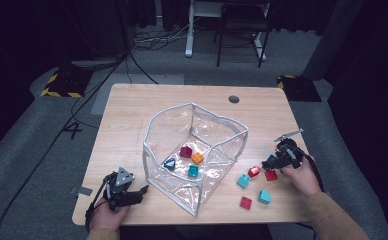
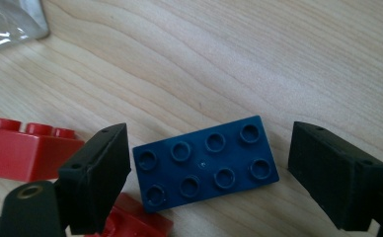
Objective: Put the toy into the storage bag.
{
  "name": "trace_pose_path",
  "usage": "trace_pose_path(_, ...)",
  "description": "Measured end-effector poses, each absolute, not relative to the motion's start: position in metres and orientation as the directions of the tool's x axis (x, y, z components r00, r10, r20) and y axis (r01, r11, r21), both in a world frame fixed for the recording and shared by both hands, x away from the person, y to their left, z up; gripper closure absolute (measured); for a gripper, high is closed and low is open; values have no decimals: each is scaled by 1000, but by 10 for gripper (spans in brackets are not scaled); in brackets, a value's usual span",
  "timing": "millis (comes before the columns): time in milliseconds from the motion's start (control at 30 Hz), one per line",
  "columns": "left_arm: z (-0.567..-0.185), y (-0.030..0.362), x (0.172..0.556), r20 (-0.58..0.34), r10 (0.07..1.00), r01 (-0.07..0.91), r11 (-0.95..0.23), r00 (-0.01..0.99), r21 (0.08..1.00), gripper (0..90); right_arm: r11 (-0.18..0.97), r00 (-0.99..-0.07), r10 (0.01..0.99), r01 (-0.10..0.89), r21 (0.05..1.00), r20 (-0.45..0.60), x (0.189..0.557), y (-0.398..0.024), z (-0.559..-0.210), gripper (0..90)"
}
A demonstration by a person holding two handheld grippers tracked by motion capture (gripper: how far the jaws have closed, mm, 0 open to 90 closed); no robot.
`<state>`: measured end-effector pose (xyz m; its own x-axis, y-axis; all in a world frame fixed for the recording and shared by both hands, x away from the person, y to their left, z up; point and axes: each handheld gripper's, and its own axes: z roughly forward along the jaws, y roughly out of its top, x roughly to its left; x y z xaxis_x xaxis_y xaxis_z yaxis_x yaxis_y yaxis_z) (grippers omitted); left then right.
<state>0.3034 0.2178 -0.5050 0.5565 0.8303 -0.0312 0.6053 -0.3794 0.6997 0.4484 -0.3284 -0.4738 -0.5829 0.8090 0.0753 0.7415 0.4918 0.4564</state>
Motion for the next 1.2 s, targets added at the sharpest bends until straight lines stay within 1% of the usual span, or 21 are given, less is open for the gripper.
trace_pose_path(67,-505,218,303,-31,831,606,-378,555,700,275,497,-585,808,737,458,66,447,-329,-477,159)
trace_pose_path(233,-505,218,303,-30,831,605,-380,556,700,275,523,-587,810,714,465,-9,441,-326,-479,159)
trace_pose_path(267,-505,218,303,-30,830,605,-381,557,700,275,514,-580,815,716,473,-8,441,-325,-480,183)
trace_pose_path(300,-505,218,303,-30,830,605,-380,557,700,275,514,-580,814,712,478,-10,440,-325,-479,240)
trace_pose_path(333,-505,218,303,-30,830,605,-380,557,700,275,513,-582,813,708,486,-10,440,-325,-478,266)
trace_pose_path(567,-505,218,303,-30,830,605,-380,557,700,275,487,-551,835,731,479,-8,441,-325,-477,276)
trace_pose_path(667,-505,218,303,-30,830,605,-380,557,700,275,473,-544,839,739,480,12,442,-326,-475,276)
trace_pose_path(1100,-505,218,303,-30,830,605,-380,557,700,275,441,-562,824,710,549,66,438,-324,-436,276)
trace_pose_path(1133,-505,218,303,-30,830,605,-380,557,700,275,435,-565,822,705,560,73,437,-323,-428,276)
trace_pose_path(1200,-505,218,303,-30,830,605,-381,557,699,275,432,-568,820,699,569,75,436,-322,-423,276)
